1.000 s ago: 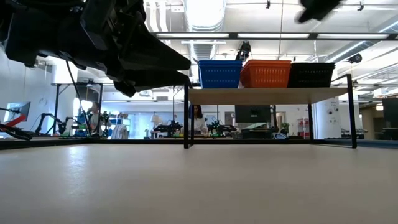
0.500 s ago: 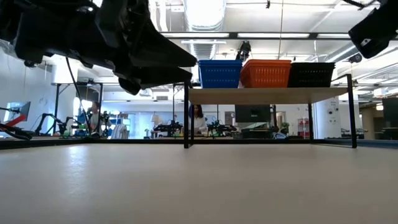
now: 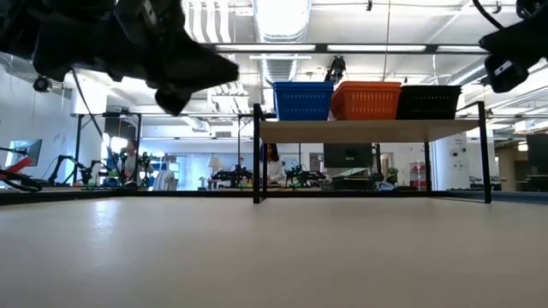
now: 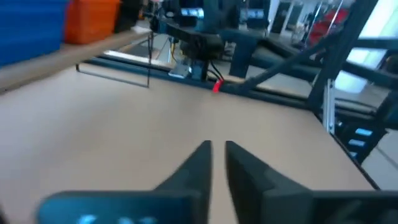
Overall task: Stack baskets on shelf by color
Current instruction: Return to Home Position
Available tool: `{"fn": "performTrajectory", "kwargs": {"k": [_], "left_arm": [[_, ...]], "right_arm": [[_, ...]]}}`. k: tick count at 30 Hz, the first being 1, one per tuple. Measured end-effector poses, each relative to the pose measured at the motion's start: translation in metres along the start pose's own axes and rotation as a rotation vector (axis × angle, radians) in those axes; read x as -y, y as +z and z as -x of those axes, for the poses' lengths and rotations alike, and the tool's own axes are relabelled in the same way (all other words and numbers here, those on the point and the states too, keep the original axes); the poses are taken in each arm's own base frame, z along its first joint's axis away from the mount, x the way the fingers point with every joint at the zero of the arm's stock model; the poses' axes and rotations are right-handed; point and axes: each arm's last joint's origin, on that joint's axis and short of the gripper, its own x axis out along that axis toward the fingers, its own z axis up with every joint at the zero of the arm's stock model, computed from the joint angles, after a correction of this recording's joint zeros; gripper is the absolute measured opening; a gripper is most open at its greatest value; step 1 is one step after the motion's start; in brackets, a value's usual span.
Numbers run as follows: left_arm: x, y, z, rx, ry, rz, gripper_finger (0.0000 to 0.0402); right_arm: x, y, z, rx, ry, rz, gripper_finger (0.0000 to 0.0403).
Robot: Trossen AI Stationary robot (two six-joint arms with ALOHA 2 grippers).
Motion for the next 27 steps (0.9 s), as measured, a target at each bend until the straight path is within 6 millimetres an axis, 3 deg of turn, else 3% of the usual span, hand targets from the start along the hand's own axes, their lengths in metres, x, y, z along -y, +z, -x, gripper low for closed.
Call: {"fn": "performTrajectory", "kwargs": {"k": [2, 12, 18, 22, 27], "left_arm": [[-0.014, 0.003, 0.012, 0.02, 0.01, 0.018, 0.0009], [-0.068, 0.012, 0.072, 0.175, 0.018, 0.07, 0.0001], [-0.102, 0.011, 0.094, 0.209, -0.034, 0.113, 0.0], [-0.125, 0.005, 0.108, 0.222, 0.025, 0.147, 0.0], [-0.129, 0.005, 0.115, 0.186, -0.017, 0.049, 0.0]], "right_arm": [[0.001, -0.004, 0.0, -0.001, 0.009, 0.002, 0.0008], [0.001, -0.025, -0.011, 0.004, -0.022, -0.065, 0.0008], [0.006, -0.029, -0.019, 0.051, -0.055, -0.093, 0.0008], [0.008, -0.028, -0.026, 0.125, -0.006, -0.079, 0.0008], [0.016, -0.031, -0.033, 0.144, -0.015, -0.056, 0.0008]]}}
